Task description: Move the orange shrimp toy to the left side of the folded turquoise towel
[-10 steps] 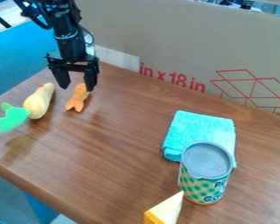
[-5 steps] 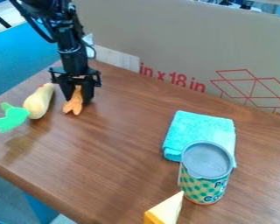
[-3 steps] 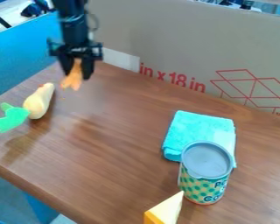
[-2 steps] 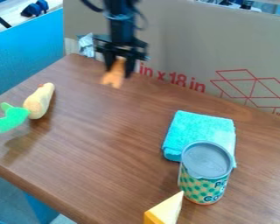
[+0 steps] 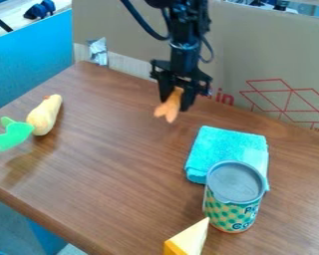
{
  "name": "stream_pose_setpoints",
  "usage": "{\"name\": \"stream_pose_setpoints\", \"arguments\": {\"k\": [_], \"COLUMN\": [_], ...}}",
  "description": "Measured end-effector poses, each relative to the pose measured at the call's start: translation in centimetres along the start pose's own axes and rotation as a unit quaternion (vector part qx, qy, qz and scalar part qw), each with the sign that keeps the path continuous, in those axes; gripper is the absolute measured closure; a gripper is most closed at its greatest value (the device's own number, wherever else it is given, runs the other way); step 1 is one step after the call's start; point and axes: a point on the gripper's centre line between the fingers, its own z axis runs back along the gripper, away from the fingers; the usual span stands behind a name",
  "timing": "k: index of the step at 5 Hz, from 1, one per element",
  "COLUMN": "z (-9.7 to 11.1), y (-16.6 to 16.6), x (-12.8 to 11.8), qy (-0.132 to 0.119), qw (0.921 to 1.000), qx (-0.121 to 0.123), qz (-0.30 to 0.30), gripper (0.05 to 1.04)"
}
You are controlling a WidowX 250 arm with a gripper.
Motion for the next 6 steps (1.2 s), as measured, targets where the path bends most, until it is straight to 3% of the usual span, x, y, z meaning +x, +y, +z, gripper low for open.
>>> {"name": "stream_pose_setpoints", "arguments": {"k": [1, 3, 4, 5, 6], "z": [-1.1, -2.3, -3.3, -3.4, -3.5], "y": [-0.6, 1.3, 2.1, 1.8, 1.7], "x": [-1.0, -1.7, -1.9, -1.7, -1.9], "qy": [0.016, 0.04, 0.053, 0.051, 0.058], "qw": [0.9998, 0.9984, 0.9976, 0.9977, 0.9971], "qx": [0.012, 0.019, 0.007, -0.023, -0.032], "qz": [0.001, 0.035, 0.044, 0.039, 0.039], "gripper": [0.536, 0.536, 0.536, 0.49, 0.189]}}
